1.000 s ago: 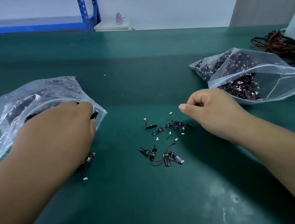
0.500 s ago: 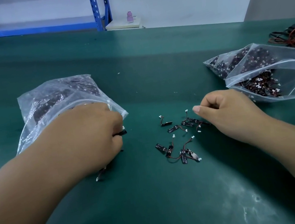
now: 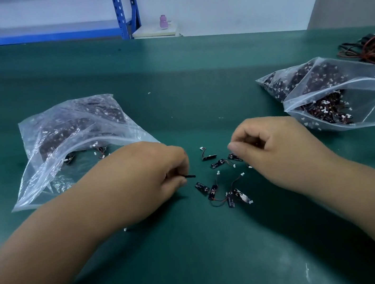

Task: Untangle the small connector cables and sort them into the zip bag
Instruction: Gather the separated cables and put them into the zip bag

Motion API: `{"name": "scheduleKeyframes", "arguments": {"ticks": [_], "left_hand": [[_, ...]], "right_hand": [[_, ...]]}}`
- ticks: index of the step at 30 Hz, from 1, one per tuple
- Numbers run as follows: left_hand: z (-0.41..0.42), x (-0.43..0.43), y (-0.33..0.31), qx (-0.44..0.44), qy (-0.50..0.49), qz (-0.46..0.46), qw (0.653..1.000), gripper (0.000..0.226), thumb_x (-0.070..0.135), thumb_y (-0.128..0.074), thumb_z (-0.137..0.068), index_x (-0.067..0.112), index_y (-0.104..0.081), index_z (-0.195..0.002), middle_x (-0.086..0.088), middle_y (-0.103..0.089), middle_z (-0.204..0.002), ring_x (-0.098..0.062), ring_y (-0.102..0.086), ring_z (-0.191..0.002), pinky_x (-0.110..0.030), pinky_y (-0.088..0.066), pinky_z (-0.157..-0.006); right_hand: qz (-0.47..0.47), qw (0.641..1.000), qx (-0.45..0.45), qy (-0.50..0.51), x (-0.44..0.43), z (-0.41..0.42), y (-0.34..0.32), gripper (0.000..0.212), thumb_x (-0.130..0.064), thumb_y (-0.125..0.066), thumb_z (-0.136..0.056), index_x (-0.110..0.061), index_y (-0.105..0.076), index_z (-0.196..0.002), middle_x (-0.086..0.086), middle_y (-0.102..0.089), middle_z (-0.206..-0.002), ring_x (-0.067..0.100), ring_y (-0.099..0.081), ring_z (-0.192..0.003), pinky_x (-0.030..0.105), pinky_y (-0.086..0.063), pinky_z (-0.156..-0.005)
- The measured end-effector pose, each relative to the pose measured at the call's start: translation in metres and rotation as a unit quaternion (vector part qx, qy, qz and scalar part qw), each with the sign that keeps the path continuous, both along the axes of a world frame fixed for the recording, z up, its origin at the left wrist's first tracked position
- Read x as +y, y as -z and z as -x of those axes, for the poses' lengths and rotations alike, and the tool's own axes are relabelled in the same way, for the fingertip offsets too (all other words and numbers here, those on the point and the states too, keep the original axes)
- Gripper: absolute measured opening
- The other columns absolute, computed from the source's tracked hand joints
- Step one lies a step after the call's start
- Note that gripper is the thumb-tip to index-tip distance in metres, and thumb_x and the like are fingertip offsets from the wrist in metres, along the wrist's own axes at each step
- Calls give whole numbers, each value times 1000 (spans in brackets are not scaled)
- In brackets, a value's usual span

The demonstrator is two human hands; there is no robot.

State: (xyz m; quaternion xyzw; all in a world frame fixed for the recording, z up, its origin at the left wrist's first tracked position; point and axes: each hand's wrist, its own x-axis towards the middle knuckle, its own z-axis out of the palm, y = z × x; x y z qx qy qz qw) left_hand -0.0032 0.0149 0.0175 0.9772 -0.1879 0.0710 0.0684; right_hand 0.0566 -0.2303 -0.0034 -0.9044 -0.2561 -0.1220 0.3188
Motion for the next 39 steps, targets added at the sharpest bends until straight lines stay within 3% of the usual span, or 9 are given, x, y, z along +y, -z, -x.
{"name": "scheduleKeyframes", "arguments": {"ticks": [5,14,17,19,21,24,27,32,39], "left_hand": [[-5,-6,12,9,26,84,996,12,47,-57,-86,42,-53,-95,21,-60,-78,0,-53,-78,-22,-44,-65],[-7,-6,16,29,33,132,990,19,40,-68,-83,45,-57,-98,27,-62,-85,6,-56,-82,-11,-42,-64],[-10,-1,18,25,19,94,995,17,41,-66,-84,44,-59,-100,25,-60,-78,8,-54,-85,-8,-38,-65],[-11,2,18,19,10,64,998,12,41,-64,-86,41,-61,-98,26,-58,-77,9,-52,-82,-9,-37,-66],[-11,4,17,9,2,28,1000,10,42,-60,-86,41,-60,-96,24,-57,-79,5,-51,-78,-17,-41,-66],[-10,7,17,-10,-14,-21,1000,10,37,-55,-85,39,-59,-93,22,-55,-78,0,-48,-75,-18,-37,-61],[-9,8,16,0,-37,-49,998,13,33,-51,-83,38,-57,-93,22,-53,-78,-3,-48,-75,-19,-40,-62],[-8,7,15,15,-47,-51,997,14,34,-48,-82,39,-55,-93,23,-53,-81,-3,-50,-80,-29,-50,-73],[-11,8,15,14,-29,-48,998,14,34,-49,-84,39,-55,-95,22,-55,-81,-3,-50,-78,-26,-46,-71]], "right_hand": [[95,990,-40,-97,20,24,-7,27,-44,-59,-88,-28,-73,-105,-8,-60,-94,19,-58,-91,41,-48,-82],[167,977,-99,-86,33,31,-4,21,-32,-52,-91,-24,-68,-82,-6,-59,-81,24,-51,-81,42,-42,-75],[97,991,-26,-93,23,24,-13,15,-23,-63,-86,-23,-65,-72,-9,-59,-73,12,-55,-75,34,-46,-72],[60,993,60,-86,11,16,-25,18,-19,-68,-83,-23,-65,-66,-12,-60,-64,3,-55,-63,17,-43,-60],[54,984,154,-65,-4,8,-39,13,-20,-70,-80,-23,-69,-68,-10,-59,-56,2,-44,-48,12,-36,-47],[59,965,255,-29,-23,1,-55,5,-25,-69,-75,-24,-73,-72,-10,-59,-53,7,-39,-46,19,-33,-43],[108,954,278,-14,-28,-1,-58,7,-29,-69,-75,-24,-74,-75,-5,-70,-65,11,-47,-54,27,-39,-55],[237,917,318,-30,-23,4,-56,13,-29,-64,-84,-37,-75,-81,-15,-74,-74,8,-59,-55,30,-51,-64],[39,979,195,43,-27,-4,-60,17,-35,-65,-91,-26,-70,-77,-16,-70,-65,4,-53,-50,17,-40,-46]]}}
